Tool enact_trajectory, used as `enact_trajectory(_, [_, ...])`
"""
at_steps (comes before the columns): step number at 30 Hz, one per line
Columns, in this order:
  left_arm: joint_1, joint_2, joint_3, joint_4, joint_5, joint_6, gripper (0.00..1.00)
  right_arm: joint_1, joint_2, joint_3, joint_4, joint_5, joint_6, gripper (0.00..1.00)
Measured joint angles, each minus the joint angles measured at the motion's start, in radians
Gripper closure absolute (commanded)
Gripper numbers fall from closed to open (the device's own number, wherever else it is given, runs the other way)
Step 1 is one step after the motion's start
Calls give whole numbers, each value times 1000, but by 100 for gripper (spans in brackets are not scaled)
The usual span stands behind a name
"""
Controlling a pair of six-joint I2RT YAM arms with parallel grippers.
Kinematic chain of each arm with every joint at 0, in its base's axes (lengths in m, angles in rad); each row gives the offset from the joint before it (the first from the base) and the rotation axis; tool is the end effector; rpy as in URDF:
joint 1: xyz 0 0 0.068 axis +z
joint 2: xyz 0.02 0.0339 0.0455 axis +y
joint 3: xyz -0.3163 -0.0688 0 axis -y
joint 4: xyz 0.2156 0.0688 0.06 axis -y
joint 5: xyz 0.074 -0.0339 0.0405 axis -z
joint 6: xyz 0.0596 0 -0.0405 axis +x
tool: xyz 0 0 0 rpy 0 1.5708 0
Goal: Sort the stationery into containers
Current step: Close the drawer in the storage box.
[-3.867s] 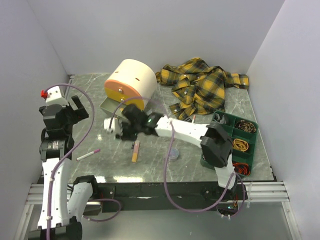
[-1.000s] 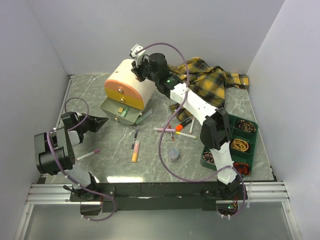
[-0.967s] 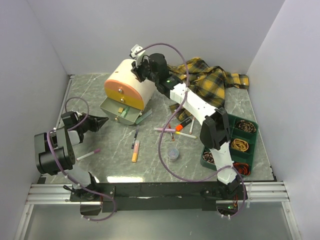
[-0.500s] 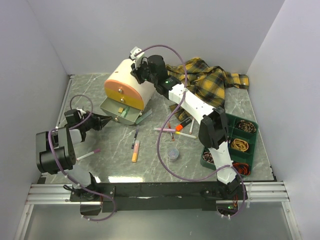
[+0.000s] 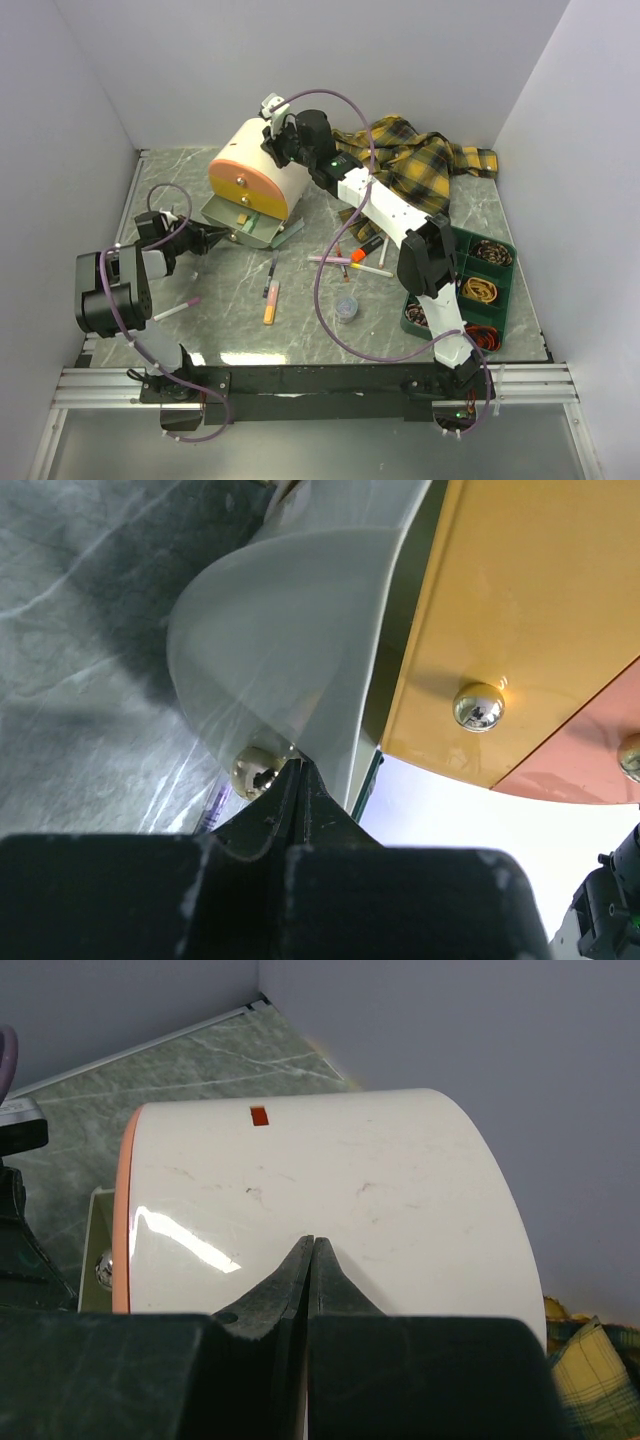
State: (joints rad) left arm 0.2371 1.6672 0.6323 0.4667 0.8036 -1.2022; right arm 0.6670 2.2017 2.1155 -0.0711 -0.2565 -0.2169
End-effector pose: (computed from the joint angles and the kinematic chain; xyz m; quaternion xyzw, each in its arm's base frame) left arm 0.3108 0.0310 0.2115 -0.3907 0.7309 -0.5090 0.2326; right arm 0.4279 0.3562 0.3895 -0.3977 0.6462 0.2385 0.6061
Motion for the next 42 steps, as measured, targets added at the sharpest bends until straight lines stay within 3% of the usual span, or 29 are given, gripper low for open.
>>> enact_trajectory(42, [-76,150,146,53,12,-48,99,0,16,11,19,-14,15,100])
